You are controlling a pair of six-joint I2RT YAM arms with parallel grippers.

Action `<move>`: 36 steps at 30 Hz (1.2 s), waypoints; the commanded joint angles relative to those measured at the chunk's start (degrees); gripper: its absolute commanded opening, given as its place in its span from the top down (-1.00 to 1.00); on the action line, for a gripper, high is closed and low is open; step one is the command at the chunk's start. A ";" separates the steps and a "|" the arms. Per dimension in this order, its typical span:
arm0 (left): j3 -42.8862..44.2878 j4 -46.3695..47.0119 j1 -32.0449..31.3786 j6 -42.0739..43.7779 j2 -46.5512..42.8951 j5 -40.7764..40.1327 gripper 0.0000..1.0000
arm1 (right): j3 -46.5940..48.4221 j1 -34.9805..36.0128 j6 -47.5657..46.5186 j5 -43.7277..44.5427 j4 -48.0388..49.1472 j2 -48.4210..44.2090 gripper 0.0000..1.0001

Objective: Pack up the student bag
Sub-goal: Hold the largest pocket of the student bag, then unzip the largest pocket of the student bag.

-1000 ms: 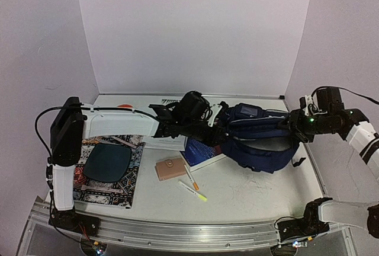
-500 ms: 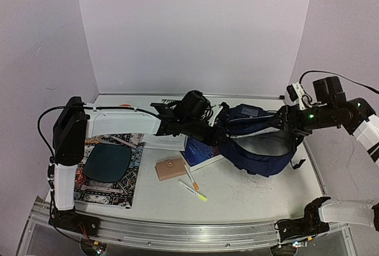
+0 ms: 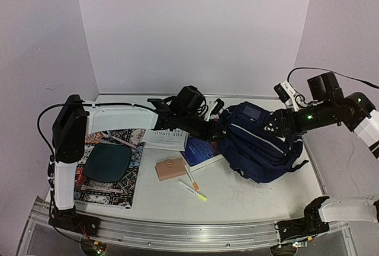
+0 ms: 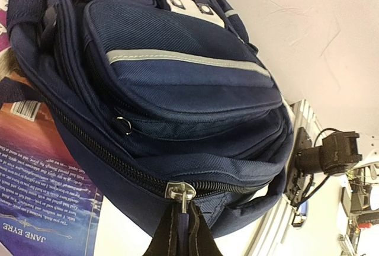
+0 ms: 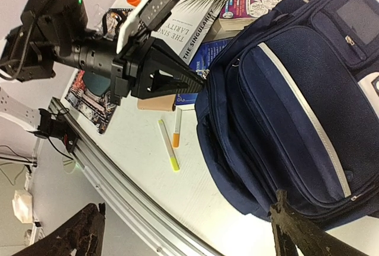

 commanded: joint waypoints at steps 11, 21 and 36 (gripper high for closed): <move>4.89 4.93 -0.04 -0.50 -1.67 9.29 1.00 | -4.19 10.19 -19.03 11.26 20.45 13.07 -0.79; 6.53 4.98 -0.57 -2.11 -1.59 10.70 1.00 | -10.38 10.20 -22.86 9.87 26.77 19.69 -0.50; 3.52 4.90 0.30 -1.04 -4.01 7.78 1.00 | -13.42 10.19 -23.60 12.80 28.50 18.80 0.96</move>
